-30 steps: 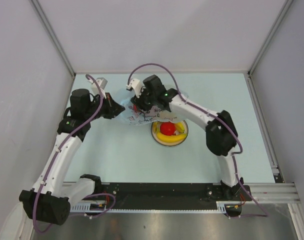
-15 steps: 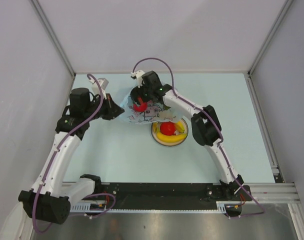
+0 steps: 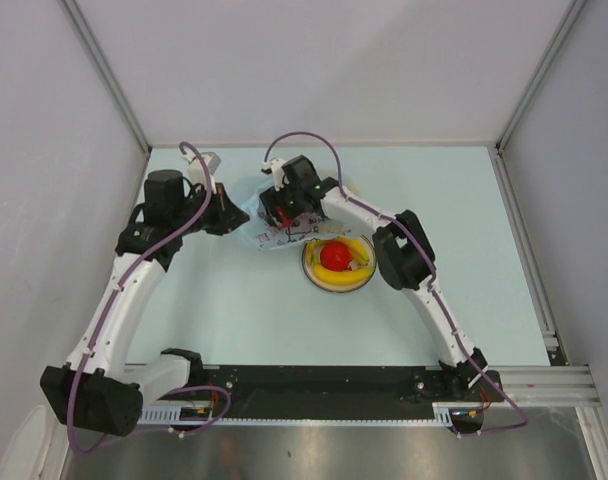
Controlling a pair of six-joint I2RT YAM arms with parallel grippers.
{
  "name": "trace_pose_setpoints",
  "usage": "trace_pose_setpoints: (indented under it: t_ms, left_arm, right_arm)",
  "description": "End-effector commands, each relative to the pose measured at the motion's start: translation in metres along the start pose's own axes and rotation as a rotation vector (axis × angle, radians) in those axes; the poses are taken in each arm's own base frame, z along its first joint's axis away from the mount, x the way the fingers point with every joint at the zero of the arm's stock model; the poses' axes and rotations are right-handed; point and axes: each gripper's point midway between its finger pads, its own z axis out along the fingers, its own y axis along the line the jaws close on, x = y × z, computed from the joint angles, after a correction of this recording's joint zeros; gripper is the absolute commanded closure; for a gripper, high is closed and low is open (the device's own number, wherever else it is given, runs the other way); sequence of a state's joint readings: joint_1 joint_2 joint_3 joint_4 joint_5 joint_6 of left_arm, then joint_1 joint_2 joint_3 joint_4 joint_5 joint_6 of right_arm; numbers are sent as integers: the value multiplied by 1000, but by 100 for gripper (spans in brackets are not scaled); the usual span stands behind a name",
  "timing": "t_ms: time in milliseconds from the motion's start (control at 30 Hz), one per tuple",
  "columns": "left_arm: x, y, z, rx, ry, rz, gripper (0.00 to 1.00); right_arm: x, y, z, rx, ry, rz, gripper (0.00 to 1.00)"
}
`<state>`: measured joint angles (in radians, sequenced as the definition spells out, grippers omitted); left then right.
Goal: Take the fake fruits out of the plastic bag
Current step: Take out the fake fruit from the plastic bag, then place the fake fruit on the plate.
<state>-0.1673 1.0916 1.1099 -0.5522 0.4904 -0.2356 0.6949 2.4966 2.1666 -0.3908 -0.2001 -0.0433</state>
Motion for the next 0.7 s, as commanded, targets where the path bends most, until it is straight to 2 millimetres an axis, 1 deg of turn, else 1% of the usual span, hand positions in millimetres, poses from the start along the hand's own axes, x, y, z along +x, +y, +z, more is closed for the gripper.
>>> trace_pose_setpoints:
  t_ms: [0,33,67,100,133,167,200,233,267,300,333,367,433,467,500,533,567,600,633,667]
  left_arm:
    - [-22,-3,3,18,-78,17,100]
    - [-23,-3,4,20,-83,11,100]
    - [-24,0,6,16,-85,3,100]
    - [-27,0,7,18,-98,2,100]
    - [-29,0,9,21,-104,-9,100]
    - [-29,3,12,19,-101,-19,100]
    - [-35,2,12,25,-115,-17,100]
    - [-36,2,14,29,-115,-22,100]
    - [-39,2,15,30,-120,-21,100]
    - [-43,2,16,33,-129,-15,100]
    - [-46,2,17,31,-134,-12,100]
    - [-47,3,17,28,-136,-11,100]
    - [-51,2,18,33,-148,-2,100]
    - [-52,2,18,33,-150,-1,100]
    - [-53,2,18,34,-155,0,100]
    - [-53,2,18,34,-157,-2,100]
    - [-51,2,18,34,-155,-5,100]
    - [-51,3,19,34,-157,-6,100]
    - [-50,2,18,35,-158,-6,100]
    - [-49,3,18,33,-157,-10,100]
  right_arm:
    - [-89,25,-104,-99,-183,-76,62]
    - [-88,29,-118,-126,-179,-81,62]
    - [-85,43,-133,-193,-165,-97,61]
    - [-82,49,-146,-228,-156,-140,60]
    - [-90,59,-174,-257,-175,-180,60]
    - [-69,67,-183,-302,-112,-179,60]
    - [-65,72,-196,-320,-106,-197,60]
    - [-71,79,-225,-333,-141,-258,60]
    - [-46,80,-231,-344,-86,-257,60]
    - [-38,82,-241,-341,-80,-282,60]
    - [-25,78,-247,-323,-62,-319,61]
    - [-6,79,-268,-312,-43,-336,61]
    - [24,72,-284,-279,12,-358,61]
    - [37,70,-303,-265,32,-391,61]
    - [66,63,-305,-254,97,-373,62]
    - [78,57,-311,-229,124,-369,63]
    - [90,55,-322,-218,142,-364,63]
    - [108,45,-323,-199,179,-335,63]
    - [117,38,-324,-174,202,-325,63]
    - [122,33,-324,-156,210,-320,64]
